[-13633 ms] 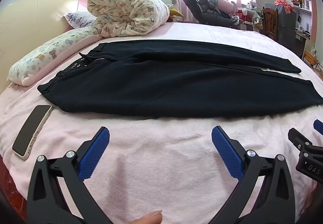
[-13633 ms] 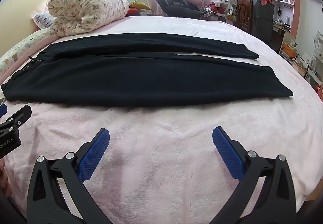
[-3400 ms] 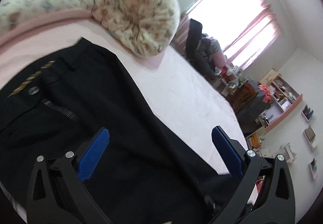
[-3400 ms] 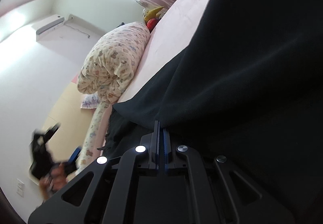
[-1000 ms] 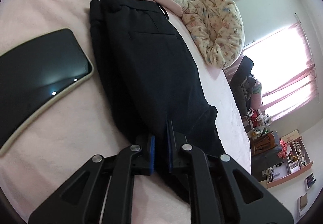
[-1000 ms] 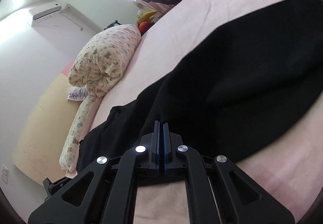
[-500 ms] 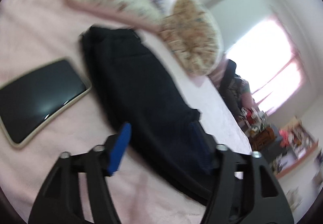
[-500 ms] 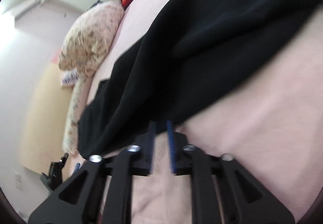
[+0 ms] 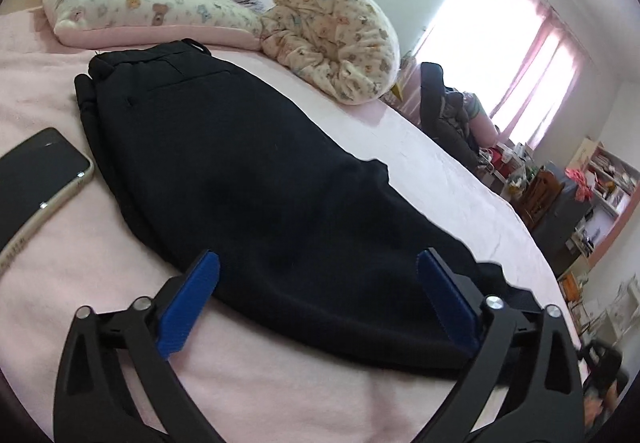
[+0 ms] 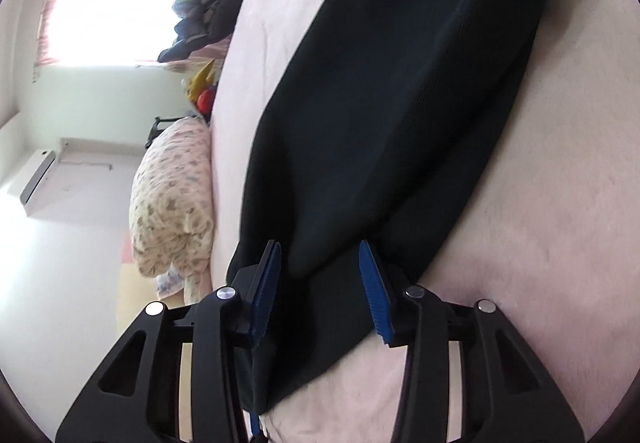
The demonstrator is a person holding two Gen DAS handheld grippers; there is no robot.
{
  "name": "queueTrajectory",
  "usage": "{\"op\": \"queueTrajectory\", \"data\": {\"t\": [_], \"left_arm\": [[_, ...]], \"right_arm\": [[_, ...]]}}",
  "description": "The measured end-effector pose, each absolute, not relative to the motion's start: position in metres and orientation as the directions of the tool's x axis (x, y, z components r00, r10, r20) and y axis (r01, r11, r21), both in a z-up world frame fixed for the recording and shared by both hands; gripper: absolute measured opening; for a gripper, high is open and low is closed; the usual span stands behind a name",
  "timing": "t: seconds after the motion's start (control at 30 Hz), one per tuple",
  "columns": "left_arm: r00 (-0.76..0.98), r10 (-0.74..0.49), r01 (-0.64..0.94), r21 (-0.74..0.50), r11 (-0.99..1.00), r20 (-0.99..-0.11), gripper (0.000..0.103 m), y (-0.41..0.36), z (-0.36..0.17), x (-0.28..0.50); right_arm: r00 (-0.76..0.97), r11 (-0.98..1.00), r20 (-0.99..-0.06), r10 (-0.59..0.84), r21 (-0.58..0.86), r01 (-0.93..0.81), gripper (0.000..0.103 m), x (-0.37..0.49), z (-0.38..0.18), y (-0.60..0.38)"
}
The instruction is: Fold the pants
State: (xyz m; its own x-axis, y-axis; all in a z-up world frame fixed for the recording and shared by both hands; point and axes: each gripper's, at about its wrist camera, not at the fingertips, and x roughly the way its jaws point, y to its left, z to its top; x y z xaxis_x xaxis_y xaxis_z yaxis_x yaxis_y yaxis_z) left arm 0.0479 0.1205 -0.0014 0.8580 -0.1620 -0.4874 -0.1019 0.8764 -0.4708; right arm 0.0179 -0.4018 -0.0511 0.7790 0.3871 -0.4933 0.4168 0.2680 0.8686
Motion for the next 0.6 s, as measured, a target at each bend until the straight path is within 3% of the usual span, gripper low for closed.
{"op": "queueTrajectory", "data": {"t": [0.13,0.2,0.23,0.27,0.6], "left_arm": [[0.852,-0.155,-0.110,-0.459,0.882,-0.501,0.101,0.119,-0.002,0.050],[0.847,-0.159,-0.113,-0.462,0.880,-0.508,0.101,0.120,-0.003,0.053],[0.845,-0.162,-0.113,-0.466,0.877,-0.510,0.101,0.120,-0.004,0.054],[0.844,-0.166,-0.113,-0.471,0.875,-0.511,0.101,0.121,-0.004,0.055],[0.840,-0.183,-0.107,-0.488,0.867,-0.510,0.101,0.123,-0.006,0.056]], "right_arm": [[0.773,0.274,-0.536,0.339,0.843,0.463,0.043,0.027,-0.050,-0.401],[0.772,0.306,-0.558,0.306,0.825,0.475,0.030,0.034,-0.048,-0.400],[0.765,0.338,-0.580,0.280,0.806,0.486,0.011,0.040,-0.046,-0.402],[0.761,0.371,-0.596,0.256,0.788,0.492,0.008,0.045,-0.045,-0.405],[0.869,0.623,-0.494,-0.022,0.673,0.398,0.005,0.019,0.043,-0.437]]}}
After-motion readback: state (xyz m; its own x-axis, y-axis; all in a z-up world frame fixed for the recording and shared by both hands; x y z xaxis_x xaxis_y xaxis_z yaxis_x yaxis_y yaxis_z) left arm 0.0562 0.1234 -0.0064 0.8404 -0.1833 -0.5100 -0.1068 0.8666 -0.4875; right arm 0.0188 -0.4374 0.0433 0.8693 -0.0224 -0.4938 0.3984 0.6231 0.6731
